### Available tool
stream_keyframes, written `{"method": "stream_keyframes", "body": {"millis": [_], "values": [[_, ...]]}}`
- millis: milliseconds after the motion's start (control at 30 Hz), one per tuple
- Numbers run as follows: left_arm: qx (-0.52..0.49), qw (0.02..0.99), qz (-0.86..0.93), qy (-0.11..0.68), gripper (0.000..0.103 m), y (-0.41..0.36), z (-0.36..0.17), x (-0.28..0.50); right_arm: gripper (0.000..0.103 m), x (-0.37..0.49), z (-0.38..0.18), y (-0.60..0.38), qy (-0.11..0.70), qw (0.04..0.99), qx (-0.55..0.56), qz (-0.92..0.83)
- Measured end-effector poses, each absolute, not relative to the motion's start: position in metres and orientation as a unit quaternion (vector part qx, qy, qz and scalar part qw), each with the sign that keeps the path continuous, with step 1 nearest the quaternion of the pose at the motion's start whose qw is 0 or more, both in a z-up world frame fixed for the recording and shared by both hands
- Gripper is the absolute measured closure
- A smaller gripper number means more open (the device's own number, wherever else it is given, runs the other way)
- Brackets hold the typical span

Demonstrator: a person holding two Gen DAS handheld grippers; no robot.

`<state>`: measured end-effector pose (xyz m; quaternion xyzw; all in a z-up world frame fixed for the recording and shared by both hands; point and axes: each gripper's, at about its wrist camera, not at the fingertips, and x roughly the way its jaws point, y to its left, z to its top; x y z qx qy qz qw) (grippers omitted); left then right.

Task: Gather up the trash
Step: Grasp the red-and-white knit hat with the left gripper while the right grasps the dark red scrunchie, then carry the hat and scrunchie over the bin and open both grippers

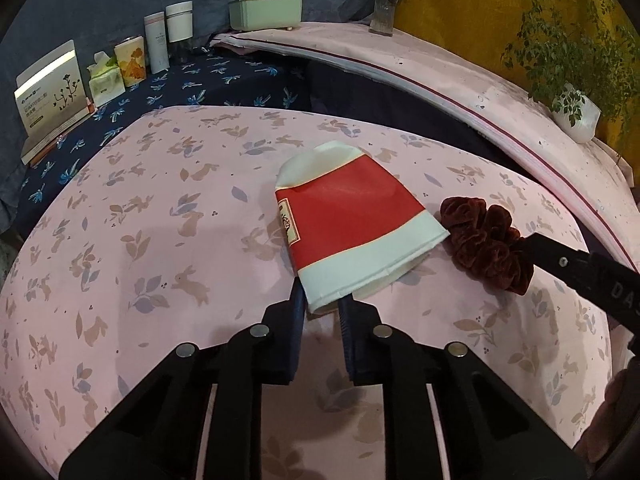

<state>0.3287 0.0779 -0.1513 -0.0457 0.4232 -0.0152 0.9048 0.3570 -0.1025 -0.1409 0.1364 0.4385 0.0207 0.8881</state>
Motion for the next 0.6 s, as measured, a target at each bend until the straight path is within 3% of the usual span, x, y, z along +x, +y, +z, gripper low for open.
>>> {"method": "stream_keyframes", "body": {"millis": [100, 167, 233, 600], "values": [[-0.050, 0.905, -0.016, 0.422, 0.090, 0.080, -0.150, 0.330, 0.064, 0.370, -0.148, -0.101, 0.450, 0.883, 0.134, 0.012], [-0.050, 0.905, -0.016, 0.422, 0.091, 0.080, -0.149, 0.331, 0.069, 0.373, -0.154, -0.100, 0.462, 0.877, 0.135, 0.010], [-0.049, 0.905, -0.016, 0.422, 0.092, 0.080, -0.148, 0.330, 0.081, 0.372, -0.159, -0.099, 0.471, 0.871, 0.138, 0.013], [-0.038, 0.904, -0.042, 0.423, 0.097, 0.059, -0.130, 0.303, 0.088, 0.306, -0.154, -0.102, 0.476, 0.868, 0.140, 0.015]]}}
